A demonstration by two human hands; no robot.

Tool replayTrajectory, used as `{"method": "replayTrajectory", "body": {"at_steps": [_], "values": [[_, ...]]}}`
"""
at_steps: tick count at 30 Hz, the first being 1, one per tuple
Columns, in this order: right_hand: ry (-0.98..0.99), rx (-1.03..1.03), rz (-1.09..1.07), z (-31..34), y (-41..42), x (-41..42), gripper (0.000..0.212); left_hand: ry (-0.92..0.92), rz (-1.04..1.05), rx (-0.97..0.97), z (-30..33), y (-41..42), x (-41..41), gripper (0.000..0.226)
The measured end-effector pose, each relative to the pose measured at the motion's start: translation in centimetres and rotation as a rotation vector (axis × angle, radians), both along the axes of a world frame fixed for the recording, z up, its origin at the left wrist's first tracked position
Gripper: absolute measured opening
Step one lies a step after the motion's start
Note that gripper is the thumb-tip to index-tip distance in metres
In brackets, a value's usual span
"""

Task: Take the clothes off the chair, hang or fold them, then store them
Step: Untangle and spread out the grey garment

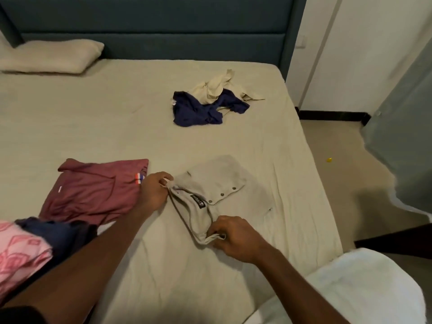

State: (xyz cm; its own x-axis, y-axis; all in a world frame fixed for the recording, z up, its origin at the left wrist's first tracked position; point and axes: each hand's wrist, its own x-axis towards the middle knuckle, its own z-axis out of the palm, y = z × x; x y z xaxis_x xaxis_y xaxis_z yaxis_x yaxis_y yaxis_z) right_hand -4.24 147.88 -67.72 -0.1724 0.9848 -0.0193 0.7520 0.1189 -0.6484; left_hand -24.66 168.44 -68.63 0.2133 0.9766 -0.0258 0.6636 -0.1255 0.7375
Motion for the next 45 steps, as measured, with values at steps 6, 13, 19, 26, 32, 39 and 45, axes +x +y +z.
{"method": "replayTrajectory", "body": {"at_steps": [6, 13, 19, 26, 32, 39, 45], "values": [[0.224, 0.054, -0.341, 3.6, 3.9, 3.9, 0.012, -0.318, 0.345, -0.467, 0.8, -5.4, 0.4, 0.041], [-0.088, -0.391, -0.656, 2.9, 10.2, 9.8, 0.060, -0.230, 0.270, -0.526, 0.8, -8.0, 2.9, 0.048], [0.209, -0.519, -0.688, 3.0, 11.0, 10.0, 0.037, -0.114, 0.319, -0.279, 0.6, -8.6, 4.5, 0.034], [0.500, -0.539, -0.600, 2.6, 10.2, 8.6, 0.041, -0.216, 0.303, -0.109, 0.6, -7.6, 4.1, 0.022], [0.847, -0.337, -0.523, 5.1, 12.6, 5.1, 0.026, -0.134, 0.169, 0.061, 4.7, -0.8, 0.1, 0.018], [1.082, -0.240, -0.410, 9.3, 20.1, -5.8, 0.027, -0.025, 0.204, 0.110, 12.8, 9.4, -12.9, 0.013], [1.132, -0.287, -0.389, 9.4, 24.6, -14.9, 0.013, -0.061, 0.252, -0.057, 15.3, 12.1, -21.8, 0.019]]}}
